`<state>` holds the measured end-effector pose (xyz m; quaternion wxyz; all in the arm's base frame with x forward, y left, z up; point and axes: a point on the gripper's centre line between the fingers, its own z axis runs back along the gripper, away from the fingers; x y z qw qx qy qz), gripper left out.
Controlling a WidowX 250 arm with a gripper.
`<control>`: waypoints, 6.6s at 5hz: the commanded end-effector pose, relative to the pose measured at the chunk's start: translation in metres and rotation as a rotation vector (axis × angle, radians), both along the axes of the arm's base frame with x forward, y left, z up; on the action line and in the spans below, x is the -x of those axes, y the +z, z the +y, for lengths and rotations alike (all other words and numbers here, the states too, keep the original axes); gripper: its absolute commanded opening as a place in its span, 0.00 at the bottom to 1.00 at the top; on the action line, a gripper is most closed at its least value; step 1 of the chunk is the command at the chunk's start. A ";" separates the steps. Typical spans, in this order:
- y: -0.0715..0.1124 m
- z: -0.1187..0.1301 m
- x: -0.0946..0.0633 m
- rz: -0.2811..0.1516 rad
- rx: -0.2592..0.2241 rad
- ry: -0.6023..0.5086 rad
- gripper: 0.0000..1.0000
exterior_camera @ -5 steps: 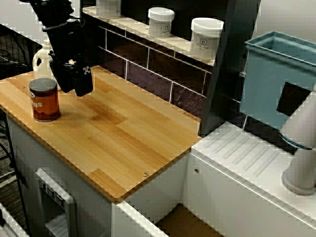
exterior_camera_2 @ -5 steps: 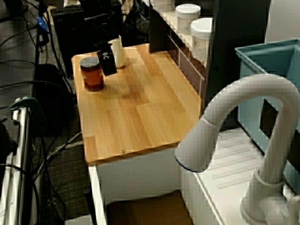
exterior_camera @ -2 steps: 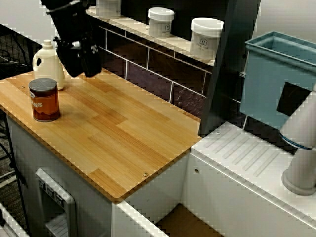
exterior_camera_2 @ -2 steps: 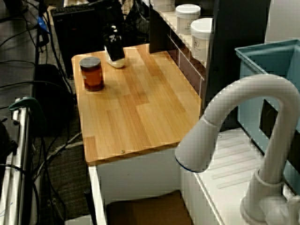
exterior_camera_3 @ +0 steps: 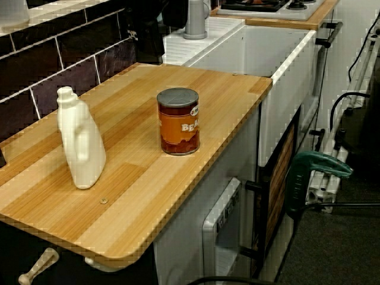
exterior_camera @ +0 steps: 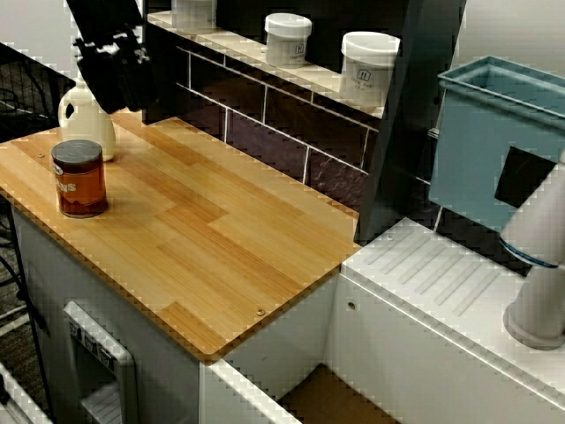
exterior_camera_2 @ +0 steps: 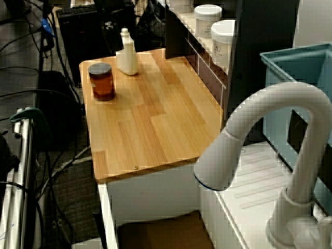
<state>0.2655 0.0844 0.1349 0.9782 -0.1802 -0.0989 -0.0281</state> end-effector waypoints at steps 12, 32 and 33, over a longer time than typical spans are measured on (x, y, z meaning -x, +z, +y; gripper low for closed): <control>0.004 0.082 -0.019 -0.107 -0.263 -0.610 1.00; 0.001 0.044 -0.048 -0.158 -0.297 -0.612 0.00; 0.014 0.032 -0.052 -0.180 -0.296 -0.621 0.00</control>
